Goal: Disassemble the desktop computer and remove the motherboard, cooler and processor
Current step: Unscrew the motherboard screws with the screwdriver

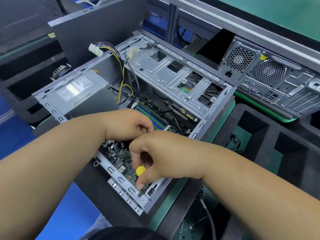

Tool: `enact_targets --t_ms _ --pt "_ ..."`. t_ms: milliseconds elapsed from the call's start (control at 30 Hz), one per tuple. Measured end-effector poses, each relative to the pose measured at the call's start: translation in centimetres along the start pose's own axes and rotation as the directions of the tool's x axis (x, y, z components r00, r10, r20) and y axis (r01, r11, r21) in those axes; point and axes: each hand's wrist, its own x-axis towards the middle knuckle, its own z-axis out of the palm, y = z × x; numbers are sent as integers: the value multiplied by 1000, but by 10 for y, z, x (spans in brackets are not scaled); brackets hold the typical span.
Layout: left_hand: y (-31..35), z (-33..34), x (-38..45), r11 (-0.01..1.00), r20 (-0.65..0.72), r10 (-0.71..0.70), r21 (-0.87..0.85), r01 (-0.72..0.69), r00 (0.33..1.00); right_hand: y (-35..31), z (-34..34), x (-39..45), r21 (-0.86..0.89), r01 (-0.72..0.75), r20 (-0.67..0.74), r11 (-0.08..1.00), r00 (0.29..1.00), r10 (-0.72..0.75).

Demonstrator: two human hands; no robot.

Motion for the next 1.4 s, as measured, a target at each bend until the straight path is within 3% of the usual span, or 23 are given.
enact_targets --t_ms 167,267,600,767,1100,1233,1400 --pt "-1 0 -6 969 210 131 -232 -81 969 2 1 -2 122 10 9 992 1000 -12" --pt "-1 0 -8 971 332 172 -215 -103 927 3 4 -3 149 41 5 988 999 -43" --pt "0 -5 -8 984 549 157 -159 -82 821 14 5 -7 87 153 -110 984 983 -143" --pt "-1 -3 -9 967 594 188 -250 -43 782 16 5 -5 77 194 -138 978 974 -182" --pt "2 -3 -5 989 604 129 -134 -60 786 16 1 -7 123 222 -102 967 972 -210" --pt "3 0 -3 985 608 146 -162 -58 780 17 3 -7 152 208 -88 966 977 -196" --pt "-1 5 -2 970 607 171 -242 -24 776 17 7 -5 196 162 -197 967 973 -124"
